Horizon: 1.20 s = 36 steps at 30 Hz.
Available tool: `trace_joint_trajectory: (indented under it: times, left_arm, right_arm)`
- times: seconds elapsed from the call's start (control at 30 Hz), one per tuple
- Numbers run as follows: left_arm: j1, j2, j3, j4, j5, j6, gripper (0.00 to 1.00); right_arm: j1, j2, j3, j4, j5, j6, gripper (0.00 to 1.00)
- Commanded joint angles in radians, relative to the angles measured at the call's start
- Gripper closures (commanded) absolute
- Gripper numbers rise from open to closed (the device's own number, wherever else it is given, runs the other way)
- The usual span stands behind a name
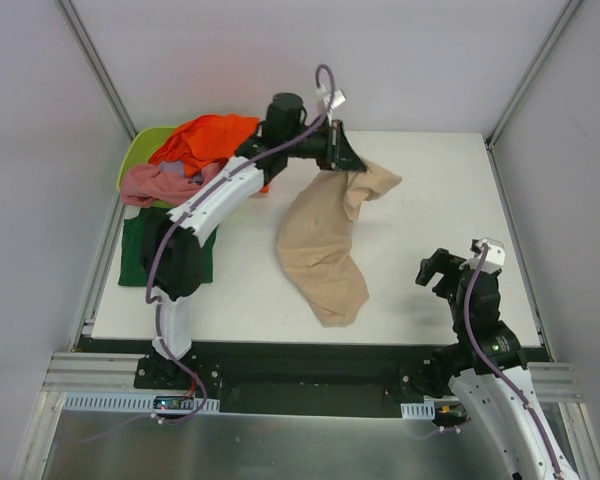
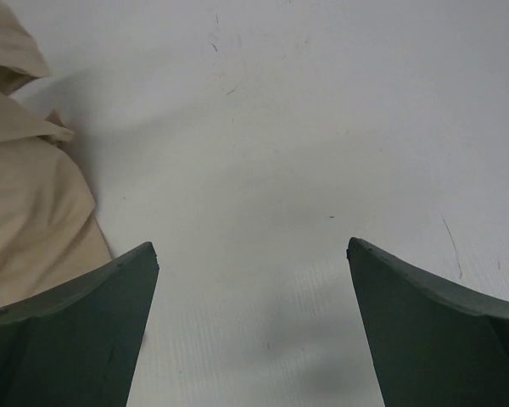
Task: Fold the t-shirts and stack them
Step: Move the tshirt to the center of the board, then flatten out the tshirt
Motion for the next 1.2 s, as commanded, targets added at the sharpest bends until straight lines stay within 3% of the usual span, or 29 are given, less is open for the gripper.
trace_joint_trajectory:
  times: [0.0,0.13,0.17,0.23,0.27,0.3,0.5,0.67,0.9,1.07,1.17]
  left_arm:
    - [-0.099,0.115,-0.004,-0.115,-0.086,0.091,1.00]
    - [-0.208,0.192,0.014,-0.276,-0.316,0.229,0.98]
    - [-0.239,0.198,0.017,-0.298,-0.367,0.268,0.87]
    - [-0.276,0.199,0.016,-0.330,-0.453,0.303,0.48]
    - [-0.283,0.192,0.007,-0.336,-0.455,0.314,0.06]
    - [-0.286,0.177,-0.010,-0.338,-0.456,0.314,0.01]
    - [-0.287,-0.075,-0.246,-0.338,-0.674,0.357,0.01]
    - [-0.285,-0.374,-0.579,-0.264,-0.908,0.334,0.01]
    - [-0.283,-0.679,-0.965,-0.221,-1.062,0.199,0.01]
    - [-0.282,-0.762,-1.118,-0.171,-1.039,0.131,0.01]
    - [-0.283,-0.762,-1.171,-0.109,-0.945,0.118,0.01]
  right_arm:
    - [-0.003,0.031,0.019,0.018,0.025,-0.004,0.04]
    - [-0.002,0.052,0.024,0.019,0.011,-0.004,0.04]
    - [-0.002,0.057,0.022,0.022,0.010,-0.004,0.04]
    - [-0.002,0.066,0.021,0.029,0.002,0.001,0.04]
    - [-0.002,0.071,0.019,0.033,-0.005,0.002,0.04]
    - [-0.002,0.075,0.019,0.036,-0.012,0.002,0.04]
    - [-0.002,0.101,0.002,0.044,0.033,0.132,0.04]
    - [-0.002,0.111,0.009,0.065,-0.050,0.101,0.04]
    - [-0.002,0.155,-0.007,0.191,-0.278,0.041,0.04]
    - [-0.003,0.313,0.053,0.231,-0.386,0.031,0.04]
    - [-0.002,0.452,0.113,0.239,-0.436,0.019,0.04]
